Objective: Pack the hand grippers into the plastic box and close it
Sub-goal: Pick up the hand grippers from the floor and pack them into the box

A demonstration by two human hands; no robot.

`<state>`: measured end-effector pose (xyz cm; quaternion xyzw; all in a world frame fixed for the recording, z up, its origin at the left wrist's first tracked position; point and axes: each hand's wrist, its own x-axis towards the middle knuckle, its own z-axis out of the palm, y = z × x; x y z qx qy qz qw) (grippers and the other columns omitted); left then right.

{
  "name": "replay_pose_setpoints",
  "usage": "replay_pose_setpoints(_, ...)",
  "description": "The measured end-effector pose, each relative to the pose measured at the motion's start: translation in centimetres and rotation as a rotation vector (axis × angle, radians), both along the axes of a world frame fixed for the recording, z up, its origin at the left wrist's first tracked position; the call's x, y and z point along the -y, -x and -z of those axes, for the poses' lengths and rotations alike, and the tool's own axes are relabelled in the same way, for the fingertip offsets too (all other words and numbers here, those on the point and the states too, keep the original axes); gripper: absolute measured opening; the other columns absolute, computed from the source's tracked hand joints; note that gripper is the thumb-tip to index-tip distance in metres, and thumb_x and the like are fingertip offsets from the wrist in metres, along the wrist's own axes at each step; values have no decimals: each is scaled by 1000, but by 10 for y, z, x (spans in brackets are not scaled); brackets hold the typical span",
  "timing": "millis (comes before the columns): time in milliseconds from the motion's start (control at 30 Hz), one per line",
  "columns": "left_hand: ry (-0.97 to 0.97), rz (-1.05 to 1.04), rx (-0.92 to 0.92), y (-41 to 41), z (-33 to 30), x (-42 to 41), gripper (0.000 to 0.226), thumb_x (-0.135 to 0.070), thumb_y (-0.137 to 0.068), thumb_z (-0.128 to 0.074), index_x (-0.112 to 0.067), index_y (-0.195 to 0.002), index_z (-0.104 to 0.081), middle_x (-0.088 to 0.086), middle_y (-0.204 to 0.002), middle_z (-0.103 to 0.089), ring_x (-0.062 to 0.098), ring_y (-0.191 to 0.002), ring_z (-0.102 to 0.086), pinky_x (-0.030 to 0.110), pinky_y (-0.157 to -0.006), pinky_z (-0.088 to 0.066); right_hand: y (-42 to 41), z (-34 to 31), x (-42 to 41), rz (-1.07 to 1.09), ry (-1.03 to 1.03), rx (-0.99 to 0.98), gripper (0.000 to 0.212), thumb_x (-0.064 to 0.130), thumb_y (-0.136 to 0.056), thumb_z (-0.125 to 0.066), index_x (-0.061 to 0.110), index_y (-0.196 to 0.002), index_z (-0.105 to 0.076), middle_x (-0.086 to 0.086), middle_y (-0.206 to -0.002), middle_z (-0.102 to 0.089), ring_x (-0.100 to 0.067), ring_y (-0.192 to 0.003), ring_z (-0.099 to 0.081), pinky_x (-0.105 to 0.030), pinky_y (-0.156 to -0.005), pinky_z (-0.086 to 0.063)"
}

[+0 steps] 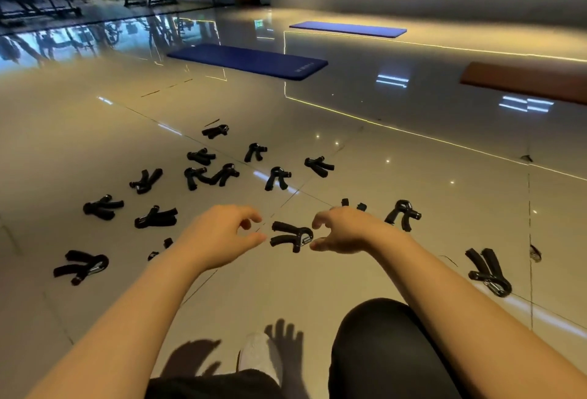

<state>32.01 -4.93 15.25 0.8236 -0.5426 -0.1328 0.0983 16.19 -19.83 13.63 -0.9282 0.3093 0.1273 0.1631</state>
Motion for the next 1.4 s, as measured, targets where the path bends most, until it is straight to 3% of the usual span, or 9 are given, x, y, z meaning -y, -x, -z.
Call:
replay_pose_setpoints(200,85,-27,-159,-43,5,30,41,-41,-89,-56,-28,-127,-51,-7,-115,-58,5,-104,-51,20,-87,-40,-25,-28,23,-66,72,110,50,49,-89,-54,27,-133,-44,1,-138,-45,-19,-122,-46,-39,-98,-44)
replay_pose_setpoints(367,-100,14,-136,-72,25,71,41,-43,-88,-56,-31,-127,-50,-10,-111,-57,4,-103,-53,22,-91,-44,-13,-13,88,55,104,88,45,44,-89,-57,24,-128,-47,1,-130,-50,-17,-112,-50,-33,-90,-46)
replay_pose_setpoints(533,-229,51,-83,-86,39,130,42,-40,-89,-57,-27,-128,-49,-10,-106,-53,5,-100,-53,21,-89,-44,18,12,156,206,51,-7,48,42,-86,-62,25,-128,-46,2,-129,-52,-18,-113,-50,-35,-93,-46)
replay_pose_setpoints(667,-260,137,-61,-58,42,177,42,-39,-89,-58,-25,-128,-50,-6,-111,-55,6,-98,-52,21,-88,-44,50,29,190,302,-26,-76,54,43,-84,-64,25,-131,-46,0,-133,-51,-22,-119,-48,-38,-98,-43)
replay_pose_setpoints(867,-43,313,-155,32,22,252,41,-38,-87,-60,-27,-126,-51,-6,-111,-58,8,-102,-55,23,-88,-45,88,36,202,359,-113,-64,58,41,-84,-66,26,-134,-43,-2,-136,-48,-24,-121,-47,-37,-98,-42)
replay_pose_setpoints(1000,-143,496,22,82,18,274,43,-40,-88,-58,-27,-128,-50,-2,-121,-58,13,-105,-55,31,-90,-49,115,44,205,416,-93,-48,56,40,-83,-67,23,-133,-46,-2,-135,-49,-23,-120,-48,-35,-97,-43)
replay_pose_setpoints(1100,-110,566,165,91,8,285,44,-43,-89,-56,-29,-129,-48,-4,-122,-57,13,-106,-56,33,-88,-50,124,53,204,434,-92,-68,55,41,-83,-66,23,-132,-47,-1,-136,-48,-22,-122,-47,-36,-98,-43)
replay_pose_setpoints(1267,-111,511,-243,69,1,312,44,-40,-85,-62,-28,-126,-51,-4,-116,-59,10,-99,-56,29,-90,-48,121,33,219,427,134,-35,46,42,-85,-63,26,-125,-51,1,-125,-51,-20,-108,-53,-35,-88,-50)
replay_pose_setpoints(1400,-128,463,-227,58,7,356,45,-33,-86,-64,-21,-127,-50,2,-120,-58,11,-98,-51,25,-87,-41,140,10,221,512,193,12,47,40,-85,-63,24,-126,-49,1,-129,-48,-19,-112,-50,-29,-88,-44)
